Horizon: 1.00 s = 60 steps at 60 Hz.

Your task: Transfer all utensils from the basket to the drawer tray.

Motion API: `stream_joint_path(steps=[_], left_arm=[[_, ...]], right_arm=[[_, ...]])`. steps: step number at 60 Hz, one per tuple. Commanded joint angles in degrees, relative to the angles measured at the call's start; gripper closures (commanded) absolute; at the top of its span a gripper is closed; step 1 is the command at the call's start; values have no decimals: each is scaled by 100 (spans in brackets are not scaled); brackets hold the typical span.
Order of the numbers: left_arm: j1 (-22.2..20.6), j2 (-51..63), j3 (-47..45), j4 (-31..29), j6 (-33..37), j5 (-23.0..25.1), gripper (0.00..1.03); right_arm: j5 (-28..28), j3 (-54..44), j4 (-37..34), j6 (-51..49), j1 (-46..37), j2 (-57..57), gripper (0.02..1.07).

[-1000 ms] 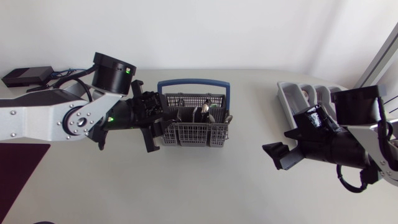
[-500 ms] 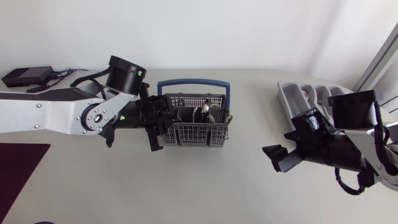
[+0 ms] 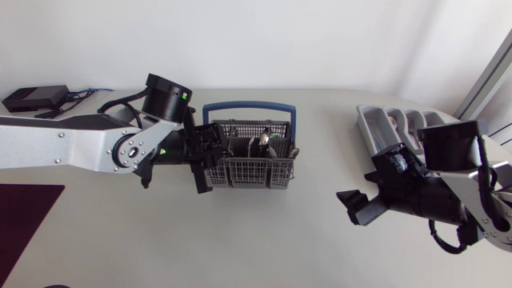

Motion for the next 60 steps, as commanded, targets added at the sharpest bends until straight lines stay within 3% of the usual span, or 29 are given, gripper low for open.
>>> stream_joint_path(steps=[1, 20, 38, 60], left_arm=[[-38, 156, 155, 22, 190, -40, 100], [67, 7, 287, -110, 58, -40, 100], [313, -468, 577, -620, -425, 479, 100], [85, -1839, 401, -778, -794, 268, 100]], right_arm=[[47, -137, 29, -92, 58, -59, 7], [56, -164, 29, -118, 67, -77, 7], [126, -173, 20, -136, 198, -112, 7], [170, -181, 20, -198, 330, -481, 7]])
